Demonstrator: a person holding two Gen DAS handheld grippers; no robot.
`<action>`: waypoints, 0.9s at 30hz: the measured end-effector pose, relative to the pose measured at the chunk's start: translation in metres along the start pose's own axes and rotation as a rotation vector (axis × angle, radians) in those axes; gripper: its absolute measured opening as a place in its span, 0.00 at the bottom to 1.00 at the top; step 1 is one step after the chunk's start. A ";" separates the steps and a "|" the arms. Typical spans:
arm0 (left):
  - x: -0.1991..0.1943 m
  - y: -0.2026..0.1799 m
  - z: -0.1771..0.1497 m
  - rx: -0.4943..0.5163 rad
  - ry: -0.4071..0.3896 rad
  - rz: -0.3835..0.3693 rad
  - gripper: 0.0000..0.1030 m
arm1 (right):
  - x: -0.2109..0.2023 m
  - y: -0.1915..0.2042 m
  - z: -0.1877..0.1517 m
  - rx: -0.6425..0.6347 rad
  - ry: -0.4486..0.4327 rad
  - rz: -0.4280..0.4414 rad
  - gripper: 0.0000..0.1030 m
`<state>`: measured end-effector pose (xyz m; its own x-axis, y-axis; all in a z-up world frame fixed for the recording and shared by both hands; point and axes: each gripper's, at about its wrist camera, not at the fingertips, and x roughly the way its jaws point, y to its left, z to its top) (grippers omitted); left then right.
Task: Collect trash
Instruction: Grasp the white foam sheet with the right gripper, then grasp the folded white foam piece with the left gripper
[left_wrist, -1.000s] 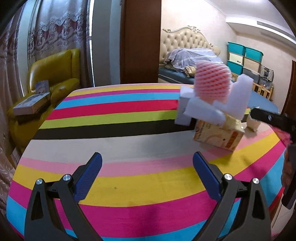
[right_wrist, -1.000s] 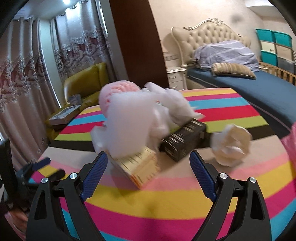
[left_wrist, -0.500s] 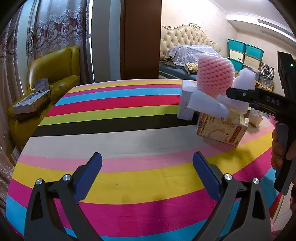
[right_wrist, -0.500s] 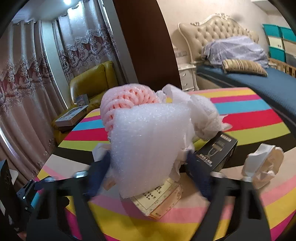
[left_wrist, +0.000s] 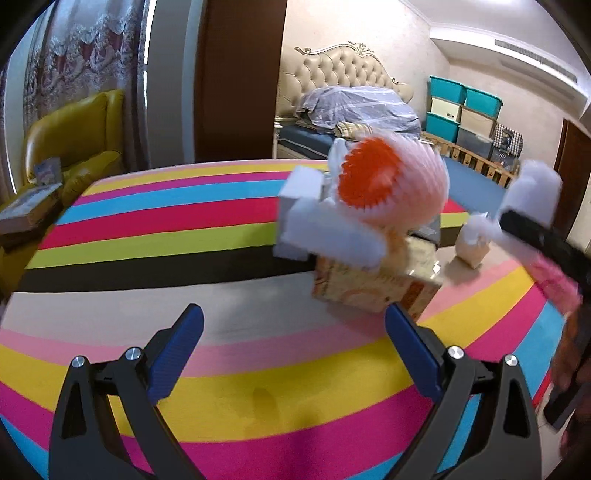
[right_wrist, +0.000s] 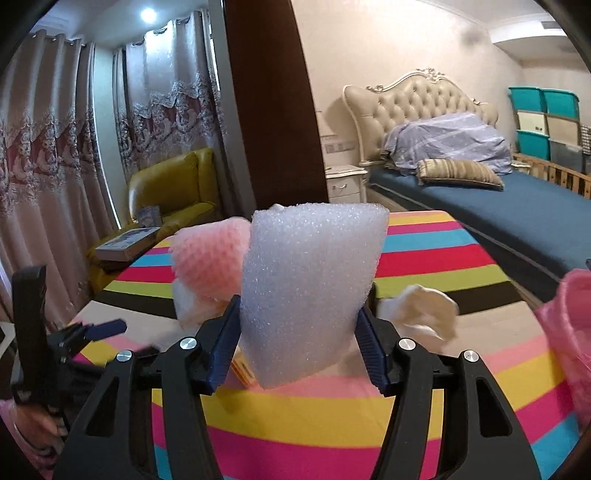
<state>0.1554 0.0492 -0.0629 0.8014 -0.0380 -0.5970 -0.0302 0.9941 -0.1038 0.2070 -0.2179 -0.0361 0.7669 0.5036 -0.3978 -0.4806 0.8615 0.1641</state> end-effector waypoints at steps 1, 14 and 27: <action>0.003 -0.002 0.003 -0.015 0.002 -0.012 0.93 | -0.003 -0.003 -0.003 0.003 -0.001 -0.002 0.55; 0.038 -0.015 0.035 -0.087 0.010 -0.005 0.93 | -0.014 -0.028 -0.023 0.054 0.002 -0.016 0.55; 0.031 -0.026 0.039 -0.038 -0.061 0.027 0.63 | -0.018 -0.049 -0.029 0.113 0.010 -0.025 0.55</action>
<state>0.2042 0.0262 -0.0477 0.8350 -0.0040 -0.5503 -0.0737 0.9902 -0.1190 0.2040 -0.2711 -0.0635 0.7734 0.4819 -0.4118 -0.4103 0.8758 0.2543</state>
